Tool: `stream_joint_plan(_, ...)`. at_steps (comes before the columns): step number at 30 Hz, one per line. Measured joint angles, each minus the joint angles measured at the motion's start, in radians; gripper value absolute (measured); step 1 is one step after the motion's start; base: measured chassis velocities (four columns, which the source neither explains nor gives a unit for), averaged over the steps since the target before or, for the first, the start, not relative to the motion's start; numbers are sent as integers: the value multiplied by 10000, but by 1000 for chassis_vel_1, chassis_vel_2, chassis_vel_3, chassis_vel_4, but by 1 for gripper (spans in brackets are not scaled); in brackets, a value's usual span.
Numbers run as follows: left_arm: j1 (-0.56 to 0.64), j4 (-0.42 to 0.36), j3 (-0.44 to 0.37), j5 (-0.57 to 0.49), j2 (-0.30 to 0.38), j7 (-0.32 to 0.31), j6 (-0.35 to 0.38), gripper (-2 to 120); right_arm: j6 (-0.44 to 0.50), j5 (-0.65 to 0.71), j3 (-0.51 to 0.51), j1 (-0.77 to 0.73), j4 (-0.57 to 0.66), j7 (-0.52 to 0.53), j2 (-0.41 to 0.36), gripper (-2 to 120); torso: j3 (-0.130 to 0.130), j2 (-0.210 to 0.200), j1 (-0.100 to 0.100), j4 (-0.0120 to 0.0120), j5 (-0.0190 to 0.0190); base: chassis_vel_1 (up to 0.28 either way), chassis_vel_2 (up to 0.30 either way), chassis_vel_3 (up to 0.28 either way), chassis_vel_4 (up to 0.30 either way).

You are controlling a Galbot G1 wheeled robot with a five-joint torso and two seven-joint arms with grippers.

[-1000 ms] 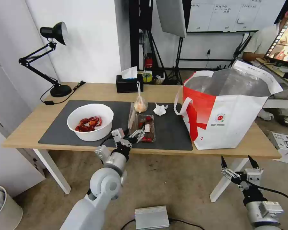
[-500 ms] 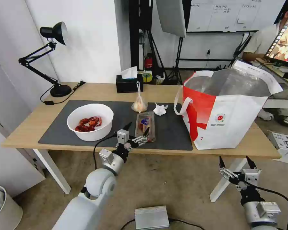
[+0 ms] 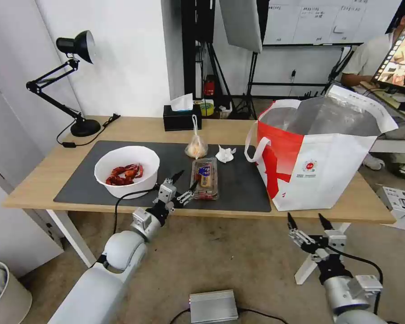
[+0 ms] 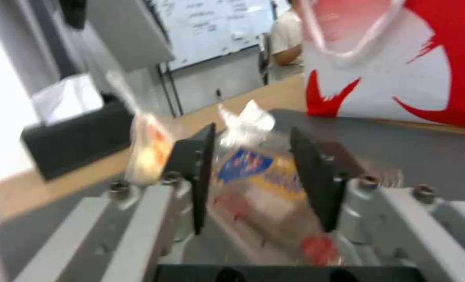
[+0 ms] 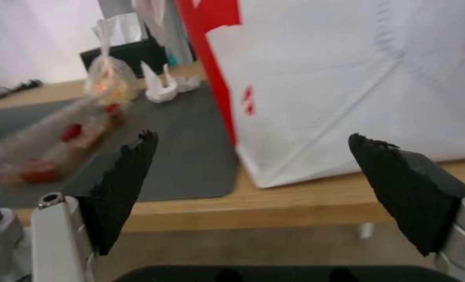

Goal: Pick up the trash from the table and place it into the takeout bag.

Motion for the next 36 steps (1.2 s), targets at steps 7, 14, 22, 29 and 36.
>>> stream_joint_plan(7, -655, 208, 678, 501, 459, 35, -133, 14, -1049, 1811, -709, 991, 140, 718, -257, 92, 0, 0, 0, 0, 1, 0, 0, 0, 0)
stream_joint_plan(14, -811, 394, 824, 853, 574, 213, -283, 0, -1569, 2806, -1186, 1990, -37, 1116, -274, 92, 1, 0, 1, 0, 1, 0, 0, 0, 0)
stream_joint_plan(22, -1057, 660, 1151, 1221, 912, 364, -403, 0, -2081, 4266, -1798, 3318, -559, 1643, -166, 92, 2, 0, 0, 1, 1, 0, 0, 0, 0)
stream_joint_plan(29, -1258, 883, 1304, 1640, 1140, 752, -780, 0, -2332, 5102, -2235, 4365, -1219, 1873, -41, 92, 2, 0, 1, 0, 0, 0, 0, 0, 0)
stream_joint_plan(36, -1295, 922, 1389, 1688, 1089, 762, -793, 0, -2435, 5572, -2649, 5271, -1816, 2041, 194, 92, 2, 0, 1, 1, 1, 0, 0, 0, 0)
